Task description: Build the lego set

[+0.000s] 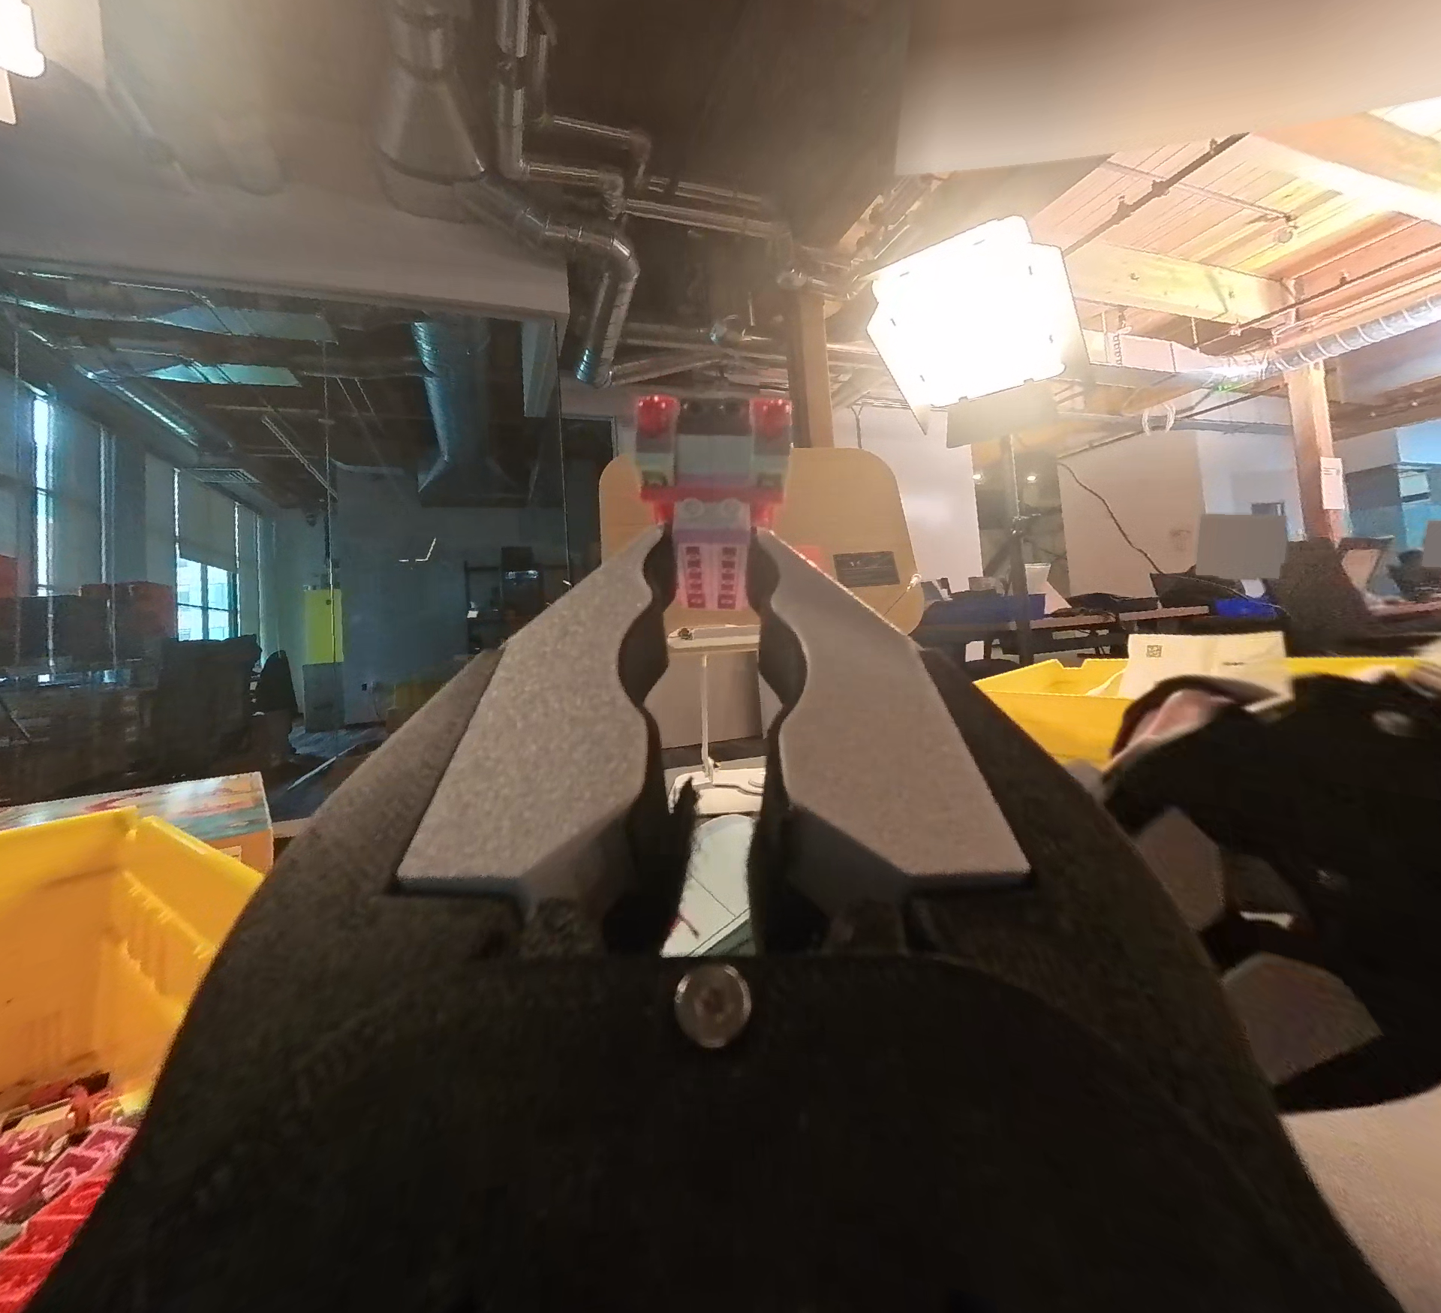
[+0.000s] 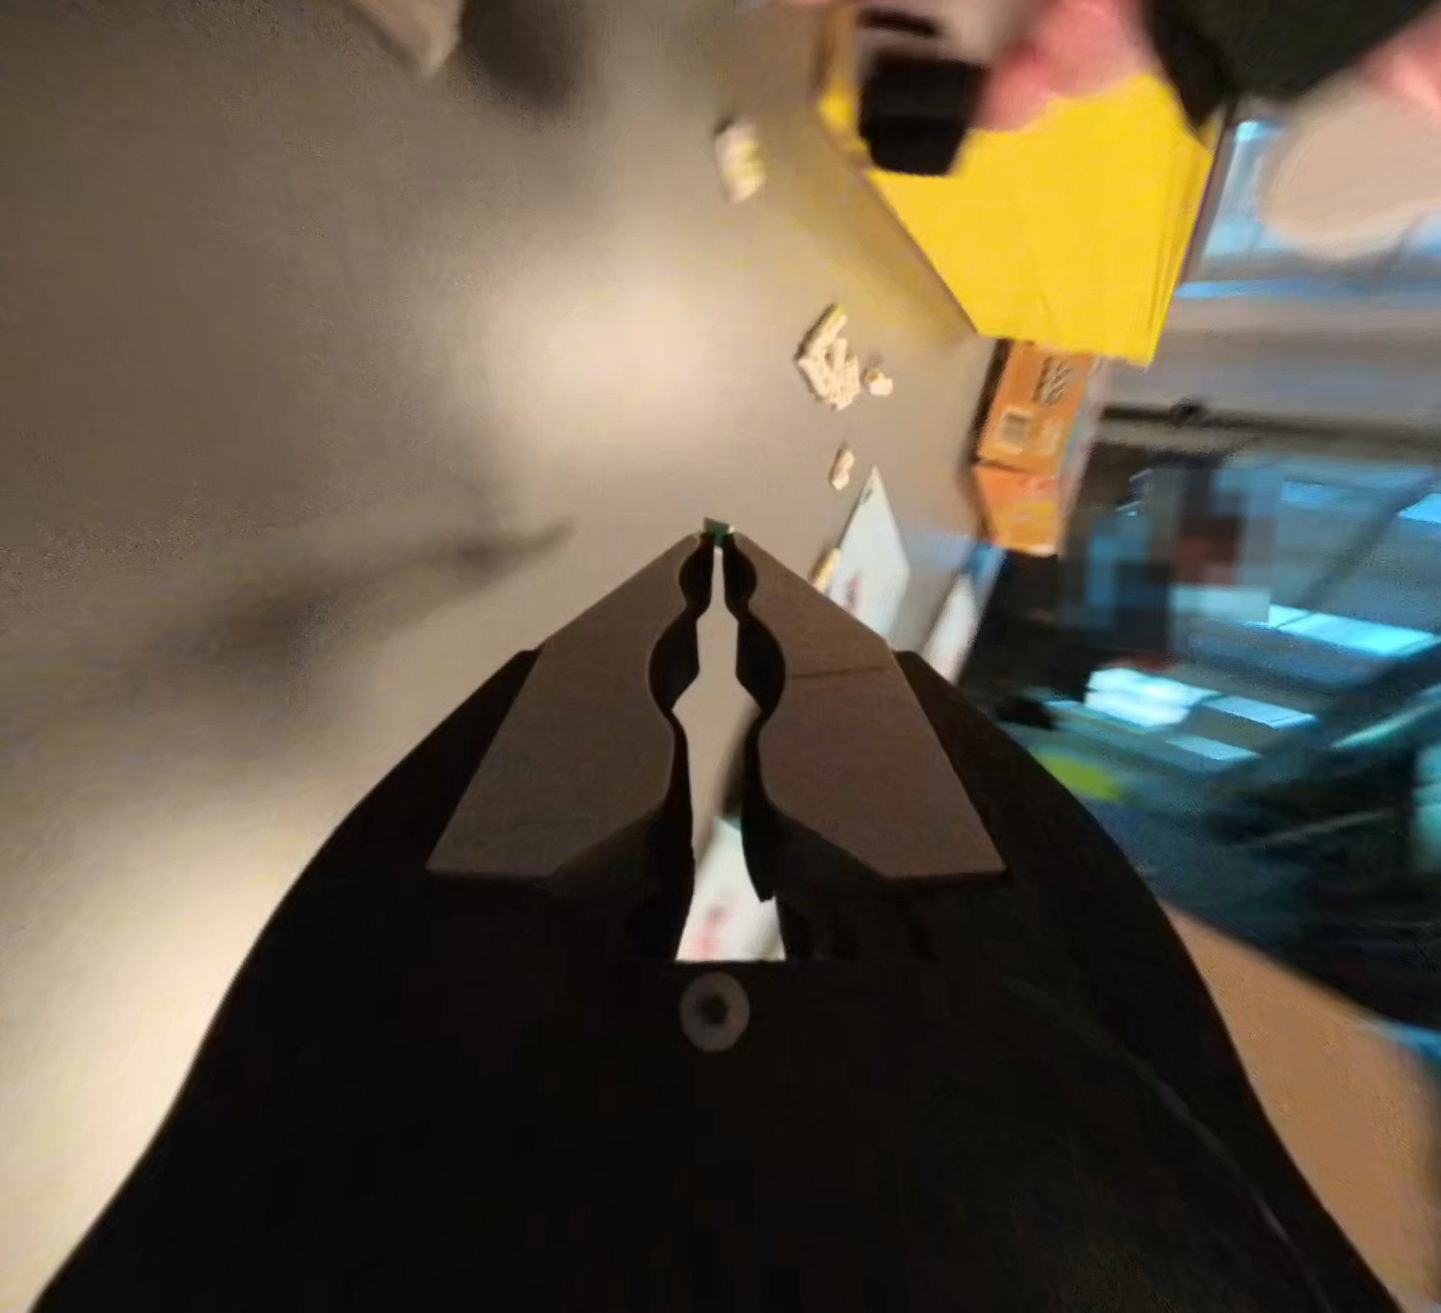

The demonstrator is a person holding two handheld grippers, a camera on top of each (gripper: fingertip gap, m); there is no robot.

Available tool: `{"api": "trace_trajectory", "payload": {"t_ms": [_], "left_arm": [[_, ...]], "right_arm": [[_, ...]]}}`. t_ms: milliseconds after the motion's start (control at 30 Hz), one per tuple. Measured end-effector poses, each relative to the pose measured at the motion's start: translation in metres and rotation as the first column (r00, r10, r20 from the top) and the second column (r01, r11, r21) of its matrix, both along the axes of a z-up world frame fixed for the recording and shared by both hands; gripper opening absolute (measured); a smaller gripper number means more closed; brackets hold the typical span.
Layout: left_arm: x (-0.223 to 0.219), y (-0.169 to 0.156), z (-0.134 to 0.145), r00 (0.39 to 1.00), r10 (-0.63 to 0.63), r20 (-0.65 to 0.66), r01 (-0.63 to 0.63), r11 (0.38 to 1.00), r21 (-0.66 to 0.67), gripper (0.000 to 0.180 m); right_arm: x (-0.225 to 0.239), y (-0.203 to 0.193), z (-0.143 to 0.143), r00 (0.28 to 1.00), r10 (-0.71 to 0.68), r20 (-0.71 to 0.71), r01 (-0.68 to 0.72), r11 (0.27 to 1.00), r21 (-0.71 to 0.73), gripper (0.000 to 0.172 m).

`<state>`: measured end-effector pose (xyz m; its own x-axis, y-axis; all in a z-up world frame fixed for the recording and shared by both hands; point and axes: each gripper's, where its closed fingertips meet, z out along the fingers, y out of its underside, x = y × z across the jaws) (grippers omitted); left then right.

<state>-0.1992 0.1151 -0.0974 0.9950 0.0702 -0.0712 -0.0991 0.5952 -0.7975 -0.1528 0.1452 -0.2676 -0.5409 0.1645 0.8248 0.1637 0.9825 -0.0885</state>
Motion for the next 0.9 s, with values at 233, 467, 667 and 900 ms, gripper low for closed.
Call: {"api": "trace_trajectory", "payload": {"t_ms": [233,467,667,900], "left_arm": [[-0.001,-0.001,0.0,1.0,-0.004,0.01,0.004,1.0,0.002,0.016],[0.0,0.0,-0.001,1.0,-0.011,0.005,0.011,1.0,-0.003,0.016],[-0.001,-0.001,-0.001,1.0,-0.022,0.016,0.022,1.0,-0.001,0.016],[-0.001,0.0,-0.002,0.999,-0.041,0.029,0.041,0.999,-0.003,0.016]], "right_arm": [[0.022,-0.006,-0.021,0.928,0.295,0.227,-0.372,0.733,0.569,0.0],[0.03,-0.031,-0.029,0.864,0.411,0.289,-0.499,0.628,0.598,0.001],[0.037,-0.037,-0.02,0.909,0.356,0.219,-0.412,0.848,0.333,0.024],[0.043,-0.043,-0.021,0.923,0.046,0.383,0.196,0.8,-0.567,0.038]]}}
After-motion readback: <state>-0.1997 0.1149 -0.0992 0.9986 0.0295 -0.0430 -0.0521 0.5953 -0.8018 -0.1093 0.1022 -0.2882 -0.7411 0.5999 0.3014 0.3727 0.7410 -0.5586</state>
